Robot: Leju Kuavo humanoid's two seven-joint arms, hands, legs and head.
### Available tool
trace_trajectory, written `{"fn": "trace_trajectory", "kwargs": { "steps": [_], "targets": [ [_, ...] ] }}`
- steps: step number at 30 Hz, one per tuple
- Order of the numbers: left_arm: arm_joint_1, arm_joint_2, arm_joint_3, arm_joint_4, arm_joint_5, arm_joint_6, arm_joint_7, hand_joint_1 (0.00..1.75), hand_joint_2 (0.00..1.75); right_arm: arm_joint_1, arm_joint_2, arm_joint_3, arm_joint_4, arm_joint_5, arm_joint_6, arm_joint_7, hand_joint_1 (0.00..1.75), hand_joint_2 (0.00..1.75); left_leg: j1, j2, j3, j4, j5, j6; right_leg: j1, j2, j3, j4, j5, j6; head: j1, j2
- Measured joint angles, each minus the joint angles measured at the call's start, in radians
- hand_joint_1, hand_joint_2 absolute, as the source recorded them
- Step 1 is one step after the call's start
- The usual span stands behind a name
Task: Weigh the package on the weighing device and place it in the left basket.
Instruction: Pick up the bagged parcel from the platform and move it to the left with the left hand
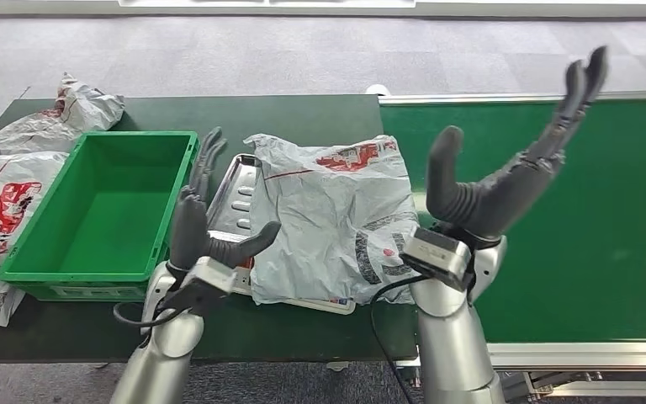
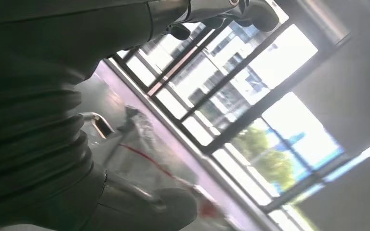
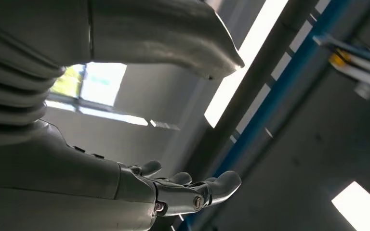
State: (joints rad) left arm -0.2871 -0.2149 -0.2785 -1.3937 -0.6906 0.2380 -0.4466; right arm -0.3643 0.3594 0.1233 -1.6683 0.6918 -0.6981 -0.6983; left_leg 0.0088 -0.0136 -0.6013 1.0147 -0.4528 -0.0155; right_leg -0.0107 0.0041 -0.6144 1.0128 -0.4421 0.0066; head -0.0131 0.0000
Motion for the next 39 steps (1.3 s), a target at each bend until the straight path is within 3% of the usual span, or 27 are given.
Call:
{"fn": "trace_trajectory", "kwargs": {
  "steps": [4, 8, 12, 17, 21, 25, 39],
  "targets": [
    [-0.176, 0.008, -0.023, 0.309, -0.273, 0.019, 0.093, 0.0, 1.75, 0.053, 0.004, 0.051, -0.266, 0.11, -0.003, -0.001, 0.0, 1.75, 0.0, 0.003, 0.001, 0.0, 0.001, -0.001, 0.0, 0.003, -0.001, 0.0, 0.002, -0.001, 0.0, 0.0],
    [-0.335, 0.003, -0.081, 0.615, -0.449, 0.004, 0.161, 0.0, 1.75, 0.063, 0.001, 0.109, -0.393, 0.149, -0.001, 0.019, 0.0, 1.75, 0.0, 0.007, 0.002, 0.0, 0.001, -0.001, 0.0, 0.006, 0.0, 0.0, 0.004, -0.001, 0.0, 0.0],
    [-0.411, -0.002, -0.128, 0.787, -0.505, -0.011, 0.191, 0.0, 1.75, 0.065, 0.0, 0.127, -0.426, 0.125, 0.0, 0.002, 0.0, 1.75, 0.0, 0.008, 0.002, 0.0, 0.001, -0.001, 0.0, 0.008, -0.001, 0.0, 0.005, 0.0, 0.0, 0.0],
    [-0.469, -0.005, -0.181, 0.908, -0.58, -0.041, 0.231, 0.01, 1.75, 0.061, 0.0, 0.146, -0.431, 0.129, 0.001, 0.015, 0.0, 1.75, 0.0, 0.008, 0.002, 0.0, 0.001, -0.001, 0.0, 0.008, -0.001, 0.0, 0.004, -0.001, 0.0, 0.0],
    [-0.506, -0.005, -0.214, 0.964, -0.62, -0.069, 0.238, 1.75, 1.75, 0.063, -0.001, 0.158, -0.429, 0.126, 0.001, 0.005, 0.0, 1.75, 0.0, 0.008, 0.002, 0.0, 0.001, -0.001, 0.0, 0.007, 0.0, 0.0, 0.004, -0.001, 0.0, 0.0],
    [-0.532, -0.005, -0.235, 0.996, -0.641, -0.122, 0.24, 1.75, 1.75, 0.062, -0.002, 0.16, -0.415, 0.118, 0.001, 0.001, 0.0, 1.75, 0.0, 0.008, 0.002, 0.0, 0.002, -0.001, 0.0, 0.007, 0.0, 0.0, 0.004, -0.001, 0.0, 0.0],
    [-0.582, 0.006, -0.247, 1.035, -0.624, -0.174, 0.183, 1.75, 1.75, 0.059, -0.002, 0.161, -0.378, 0.118, 0.002, 0.001, 0.0, 1.75, 0.0, 0.007, 0.001, 0.0, 0.002, -0.001, 0.0, 0.006, 0.0, 0.0, 0.004, -0.001, 0.0, 0.0]
  ]
}}
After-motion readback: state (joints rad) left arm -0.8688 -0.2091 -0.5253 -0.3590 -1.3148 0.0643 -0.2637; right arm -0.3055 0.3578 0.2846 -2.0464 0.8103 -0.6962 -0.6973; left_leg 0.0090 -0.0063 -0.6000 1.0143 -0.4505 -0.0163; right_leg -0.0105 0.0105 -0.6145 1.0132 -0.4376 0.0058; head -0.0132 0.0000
